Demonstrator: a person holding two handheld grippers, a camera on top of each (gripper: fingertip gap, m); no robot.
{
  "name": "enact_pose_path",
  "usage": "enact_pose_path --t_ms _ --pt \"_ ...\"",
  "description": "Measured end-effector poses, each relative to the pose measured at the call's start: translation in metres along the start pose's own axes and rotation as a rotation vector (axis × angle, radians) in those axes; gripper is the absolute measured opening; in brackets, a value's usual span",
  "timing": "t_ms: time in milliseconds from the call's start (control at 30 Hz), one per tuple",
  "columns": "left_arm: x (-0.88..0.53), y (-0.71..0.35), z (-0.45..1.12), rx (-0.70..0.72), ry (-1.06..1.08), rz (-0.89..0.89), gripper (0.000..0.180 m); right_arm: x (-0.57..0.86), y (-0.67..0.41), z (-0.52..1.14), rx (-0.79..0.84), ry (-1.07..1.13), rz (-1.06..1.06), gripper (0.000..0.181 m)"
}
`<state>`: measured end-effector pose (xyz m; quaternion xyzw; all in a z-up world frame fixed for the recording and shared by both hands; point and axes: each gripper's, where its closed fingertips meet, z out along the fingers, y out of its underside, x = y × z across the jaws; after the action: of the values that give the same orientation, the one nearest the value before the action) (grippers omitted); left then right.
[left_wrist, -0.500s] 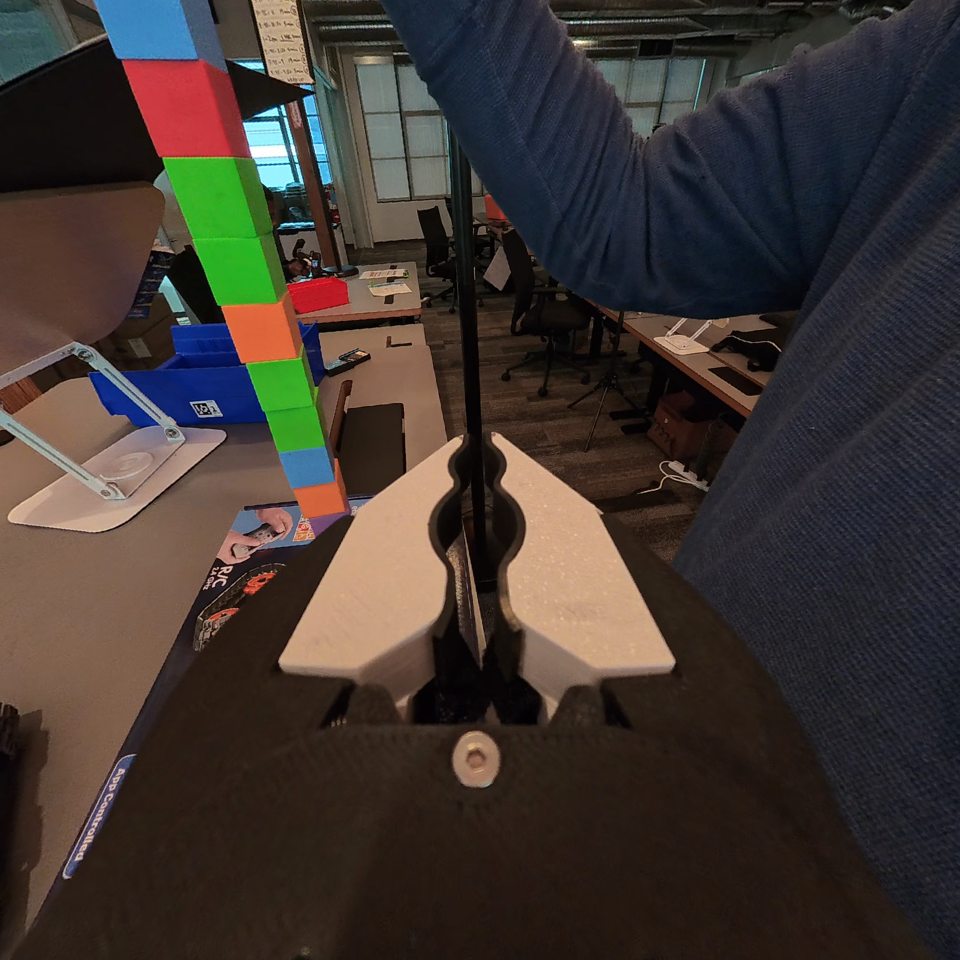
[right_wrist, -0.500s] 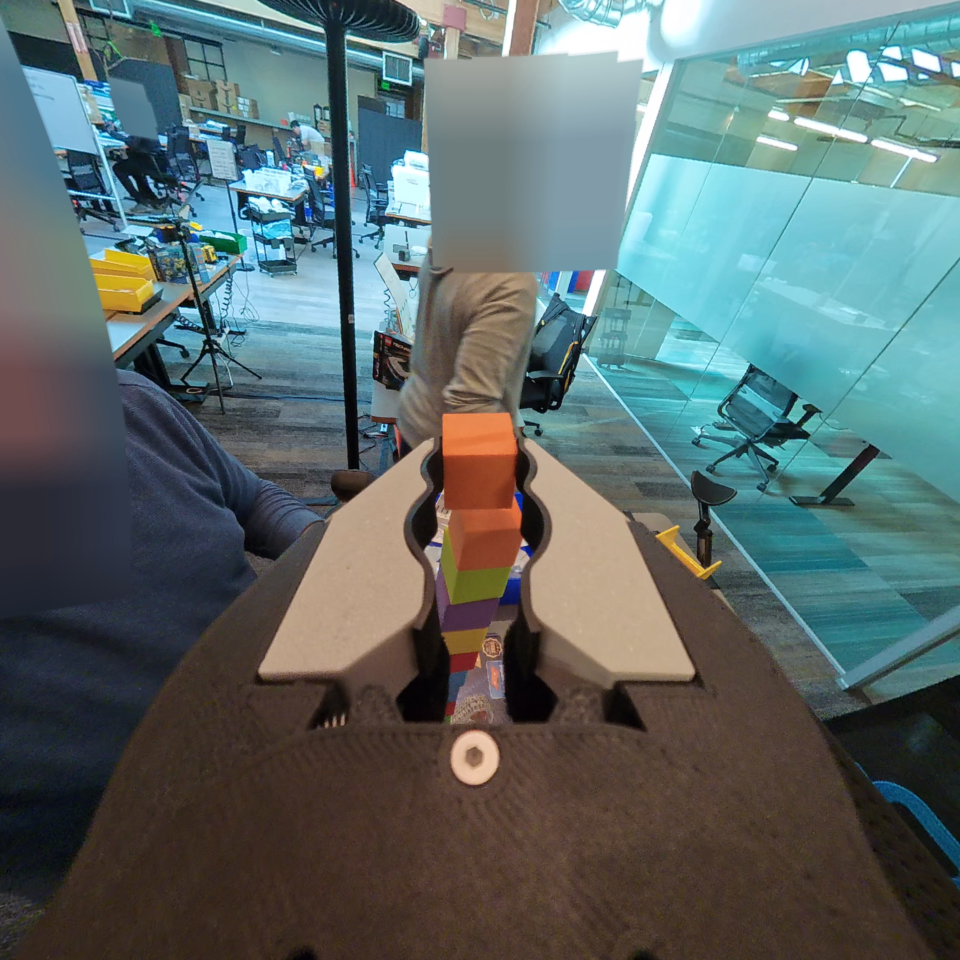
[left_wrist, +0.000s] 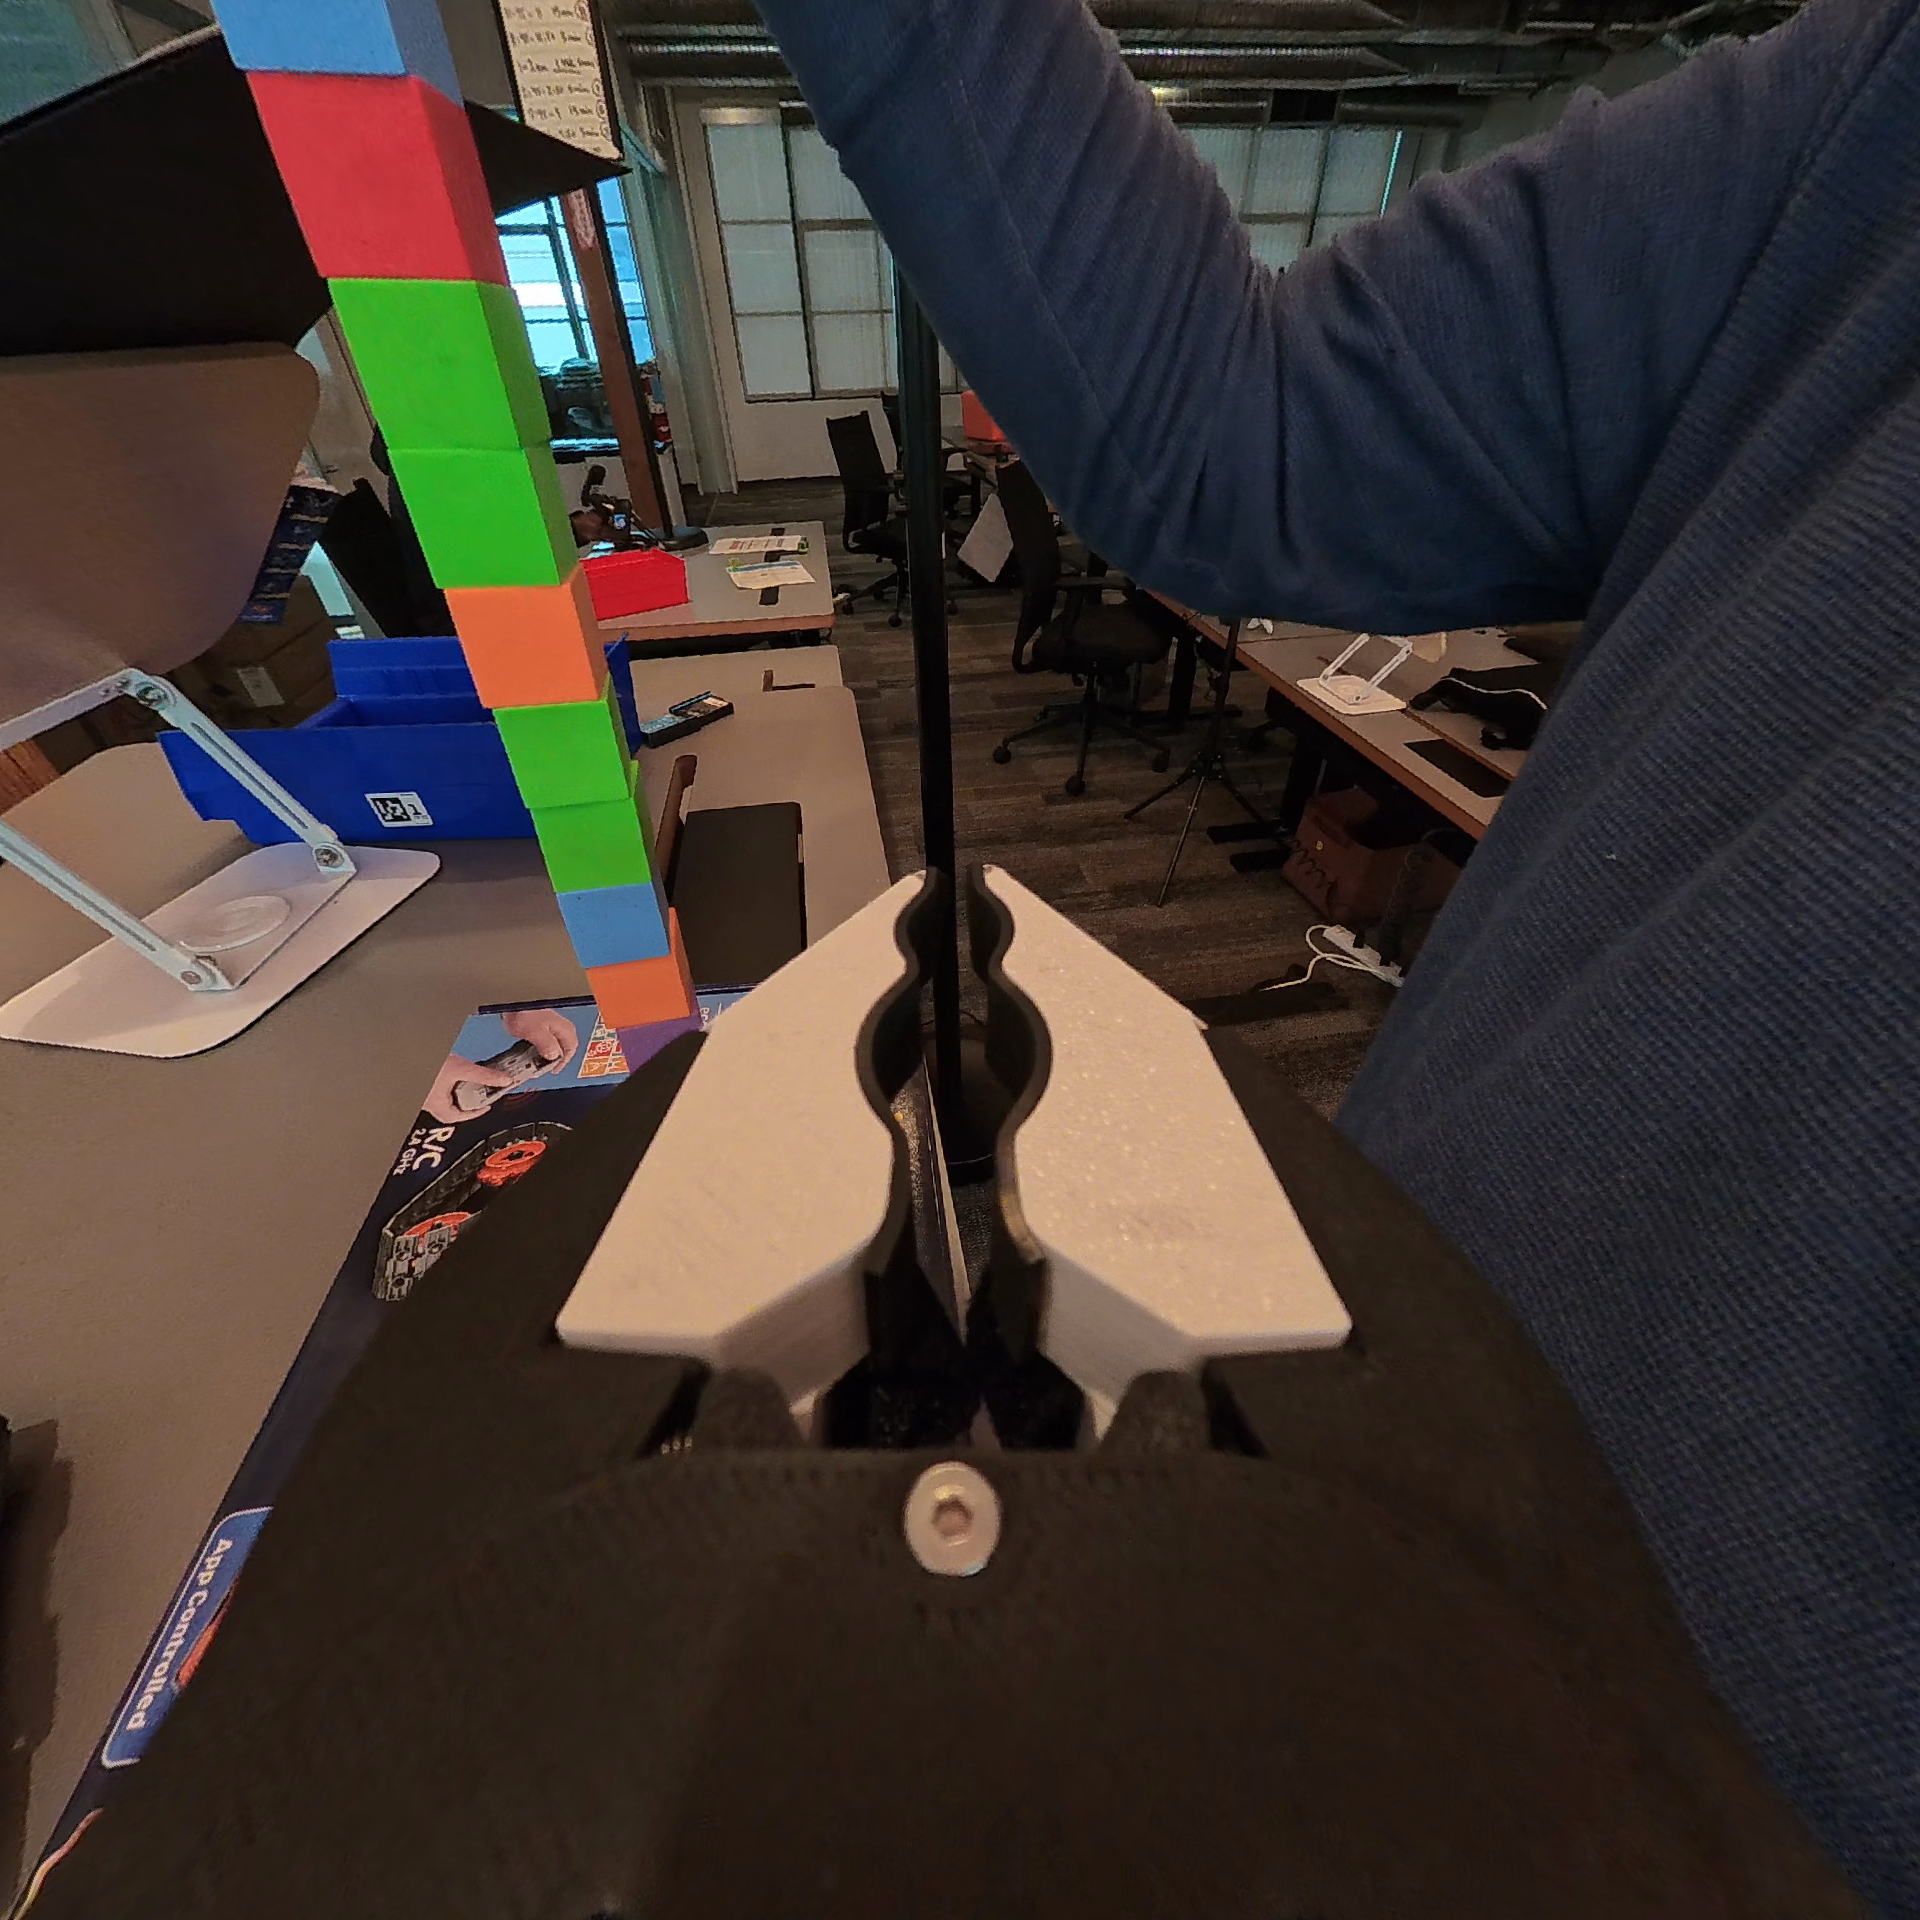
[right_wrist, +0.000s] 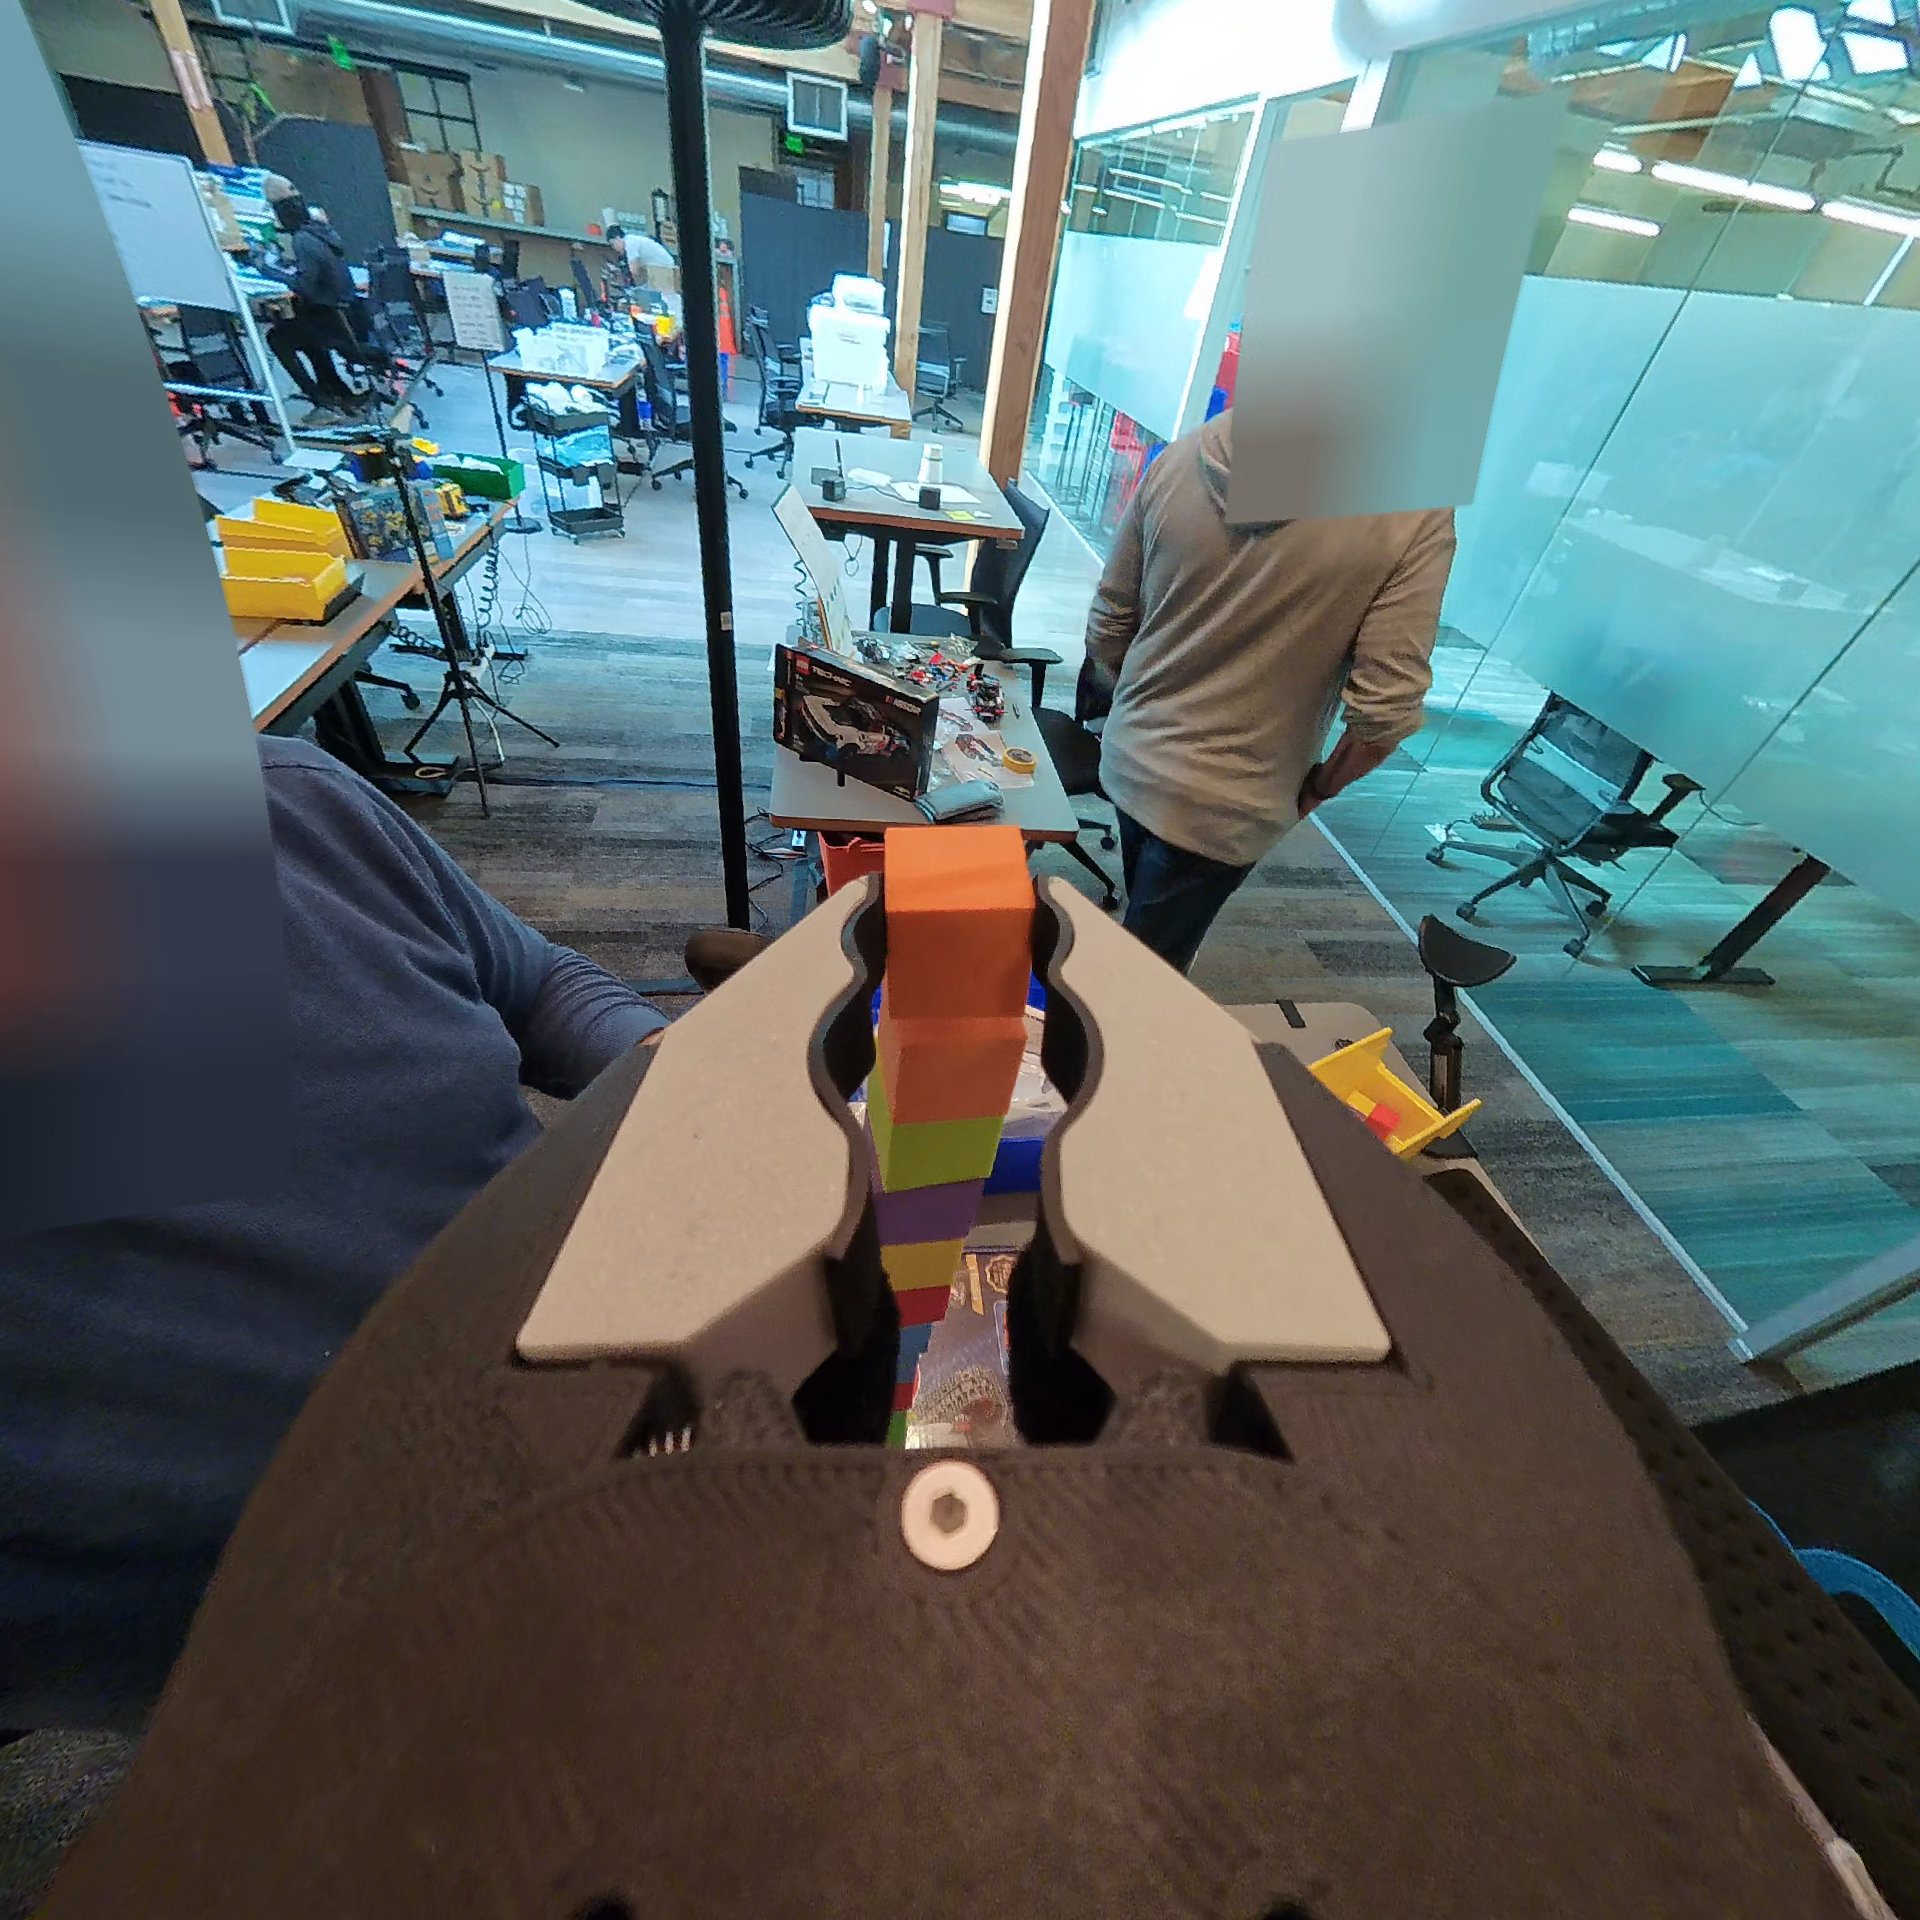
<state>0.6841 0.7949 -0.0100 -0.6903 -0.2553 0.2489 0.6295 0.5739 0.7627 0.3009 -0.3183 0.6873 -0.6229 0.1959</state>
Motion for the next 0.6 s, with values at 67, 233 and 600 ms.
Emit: enact_pose_path --t_ms 67,233,600 --pt "-0.0006 0.0012 -0.0002 -0.002 -0.001 -0.002 0.002 0.0007 0.0009 -0.0009 -0.012 0.005 -0.001 0.026" --pt "-0.0015 0.0032 -0.0005 -0.006 0.000 -0.008 0.002 -0.0006 -0.0007 -0.0044 0.011 -0.008 -0.006 0.026" --pt "-0.0019 0.0029 0.0022 -0.009 0.006 -0.009 0.002 0.0001 0.0021 -0.0010 0.004 -0.031 0.008 0.026"
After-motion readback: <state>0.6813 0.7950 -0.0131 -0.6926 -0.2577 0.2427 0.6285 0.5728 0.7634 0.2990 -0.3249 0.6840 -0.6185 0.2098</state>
